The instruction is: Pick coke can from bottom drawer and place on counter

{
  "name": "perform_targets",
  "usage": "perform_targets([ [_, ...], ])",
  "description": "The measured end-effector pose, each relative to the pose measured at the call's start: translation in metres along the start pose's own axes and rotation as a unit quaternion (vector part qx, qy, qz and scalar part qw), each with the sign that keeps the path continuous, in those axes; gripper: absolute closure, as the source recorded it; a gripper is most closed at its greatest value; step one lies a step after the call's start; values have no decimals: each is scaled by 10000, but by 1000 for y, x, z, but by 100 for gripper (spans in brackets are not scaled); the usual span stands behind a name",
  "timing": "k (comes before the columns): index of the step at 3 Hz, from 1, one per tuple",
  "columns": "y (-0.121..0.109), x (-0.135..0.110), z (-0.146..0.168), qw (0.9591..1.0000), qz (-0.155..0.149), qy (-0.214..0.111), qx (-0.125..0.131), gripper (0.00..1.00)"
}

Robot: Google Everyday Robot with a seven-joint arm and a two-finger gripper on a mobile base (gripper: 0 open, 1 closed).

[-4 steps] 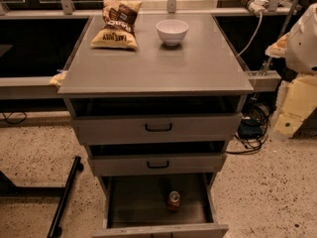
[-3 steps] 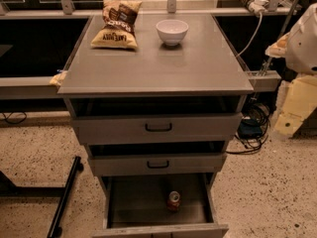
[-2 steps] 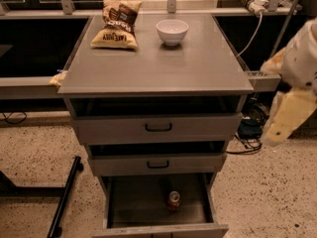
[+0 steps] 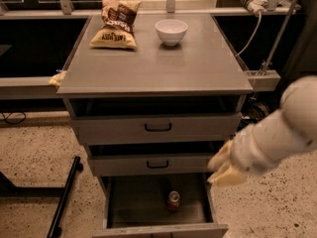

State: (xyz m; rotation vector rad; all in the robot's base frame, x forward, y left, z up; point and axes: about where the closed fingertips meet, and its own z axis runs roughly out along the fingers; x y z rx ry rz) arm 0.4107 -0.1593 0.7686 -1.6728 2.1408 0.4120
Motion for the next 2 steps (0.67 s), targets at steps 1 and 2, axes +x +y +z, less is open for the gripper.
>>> perform_targets([
  [1,11,25,64,9990,216,-143,-370,84],
  [2,11,25,64,9990,218,-142,-370,100],
])
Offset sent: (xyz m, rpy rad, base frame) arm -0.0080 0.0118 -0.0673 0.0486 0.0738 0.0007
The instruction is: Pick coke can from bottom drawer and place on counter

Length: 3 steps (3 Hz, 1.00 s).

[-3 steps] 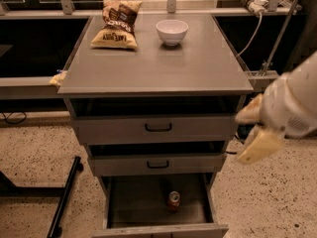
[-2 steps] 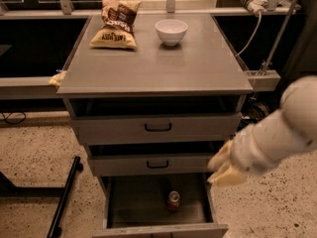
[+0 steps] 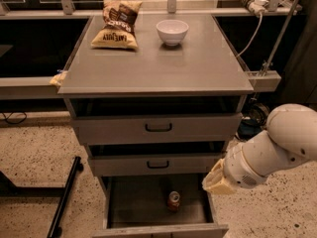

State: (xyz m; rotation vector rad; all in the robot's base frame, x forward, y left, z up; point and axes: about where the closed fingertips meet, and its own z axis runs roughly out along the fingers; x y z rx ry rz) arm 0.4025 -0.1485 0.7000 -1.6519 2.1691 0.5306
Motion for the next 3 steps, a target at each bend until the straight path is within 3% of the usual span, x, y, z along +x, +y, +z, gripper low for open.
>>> perform_targets([
  [1,-8,17,22,9997,-152,-131,144,100],
  [2,-47,43,65,9965,-531,-425,485,100],
  [3,-107,56,111,9902,-868,-817,732,100],
])
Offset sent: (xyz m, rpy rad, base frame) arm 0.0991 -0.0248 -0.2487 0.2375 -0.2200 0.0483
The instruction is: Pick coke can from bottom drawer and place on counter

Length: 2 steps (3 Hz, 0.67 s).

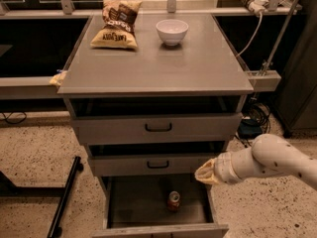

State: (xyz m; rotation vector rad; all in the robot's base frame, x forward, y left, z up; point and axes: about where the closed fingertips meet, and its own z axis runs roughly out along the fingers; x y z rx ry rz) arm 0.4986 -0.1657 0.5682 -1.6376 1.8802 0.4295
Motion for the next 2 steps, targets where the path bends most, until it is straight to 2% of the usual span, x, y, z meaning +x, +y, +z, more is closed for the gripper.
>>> perform_targets([
  [1,0,18,29,9997,87,-205,-117,100],
  [2,2,19,30,9996,102,-204,-137,100],
])
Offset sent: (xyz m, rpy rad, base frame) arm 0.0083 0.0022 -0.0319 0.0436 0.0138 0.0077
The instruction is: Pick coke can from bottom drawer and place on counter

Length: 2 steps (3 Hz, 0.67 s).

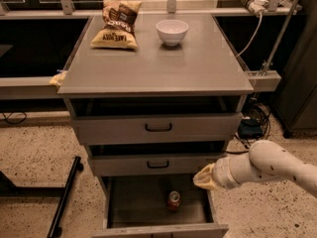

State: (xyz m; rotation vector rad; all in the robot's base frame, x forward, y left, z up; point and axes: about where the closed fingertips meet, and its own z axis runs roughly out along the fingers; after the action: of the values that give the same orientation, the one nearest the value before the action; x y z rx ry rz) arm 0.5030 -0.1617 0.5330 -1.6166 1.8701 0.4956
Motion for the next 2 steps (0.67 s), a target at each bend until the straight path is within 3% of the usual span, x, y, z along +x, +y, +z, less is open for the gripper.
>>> perform_targets([
  [1,-1,35,24,10000,-40,-6,78,100],
  [2,-17,98,68,9993,-201,-148,269,100],
])
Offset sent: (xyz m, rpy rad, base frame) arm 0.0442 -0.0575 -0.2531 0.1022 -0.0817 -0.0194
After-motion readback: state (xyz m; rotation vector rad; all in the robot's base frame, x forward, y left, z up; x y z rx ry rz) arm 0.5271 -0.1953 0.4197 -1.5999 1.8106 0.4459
